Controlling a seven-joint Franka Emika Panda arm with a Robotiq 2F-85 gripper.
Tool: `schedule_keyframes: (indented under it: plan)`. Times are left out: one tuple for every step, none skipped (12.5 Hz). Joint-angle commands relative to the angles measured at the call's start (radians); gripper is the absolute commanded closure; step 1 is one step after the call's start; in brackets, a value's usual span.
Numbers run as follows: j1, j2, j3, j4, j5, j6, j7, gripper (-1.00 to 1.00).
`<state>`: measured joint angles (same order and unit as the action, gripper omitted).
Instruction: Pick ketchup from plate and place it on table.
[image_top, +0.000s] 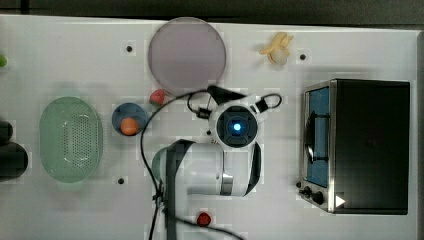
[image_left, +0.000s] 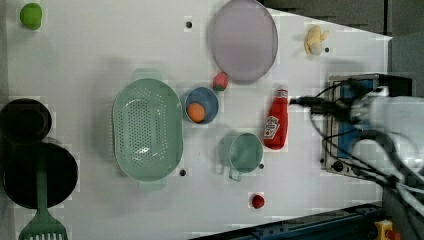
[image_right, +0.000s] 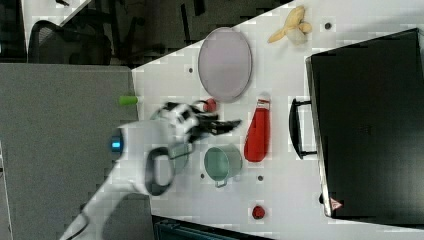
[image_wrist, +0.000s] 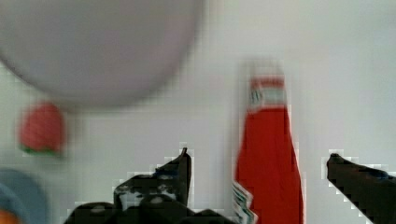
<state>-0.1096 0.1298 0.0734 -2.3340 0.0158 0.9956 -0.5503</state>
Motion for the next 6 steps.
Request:
schedule_keyframes:
  plan:
    - [0.009, -0.116, 0.014, 0.161, 0.011, -0.143, 0.206, -1.00]
    - [0.009, -0.135, 0.020, 0.208, 0.011, -0.255, 0.280, -1.00]
    - [0.010, -0.150, 0.025, 0.258, 0.011, -0.375, 0.343, -1.00]
    - [0.010, -0.162, 0.026, 0.312, 0.010, -0.488, 0.398, -1.00]
    - [0.012, -0.168, 0.026, 0.372, 0.009, -0.589, 0.444, -1.00]
    - [0.012, -0.170, 0.026, 0.436, 0.008, -0.677, 0.476, -1.00]
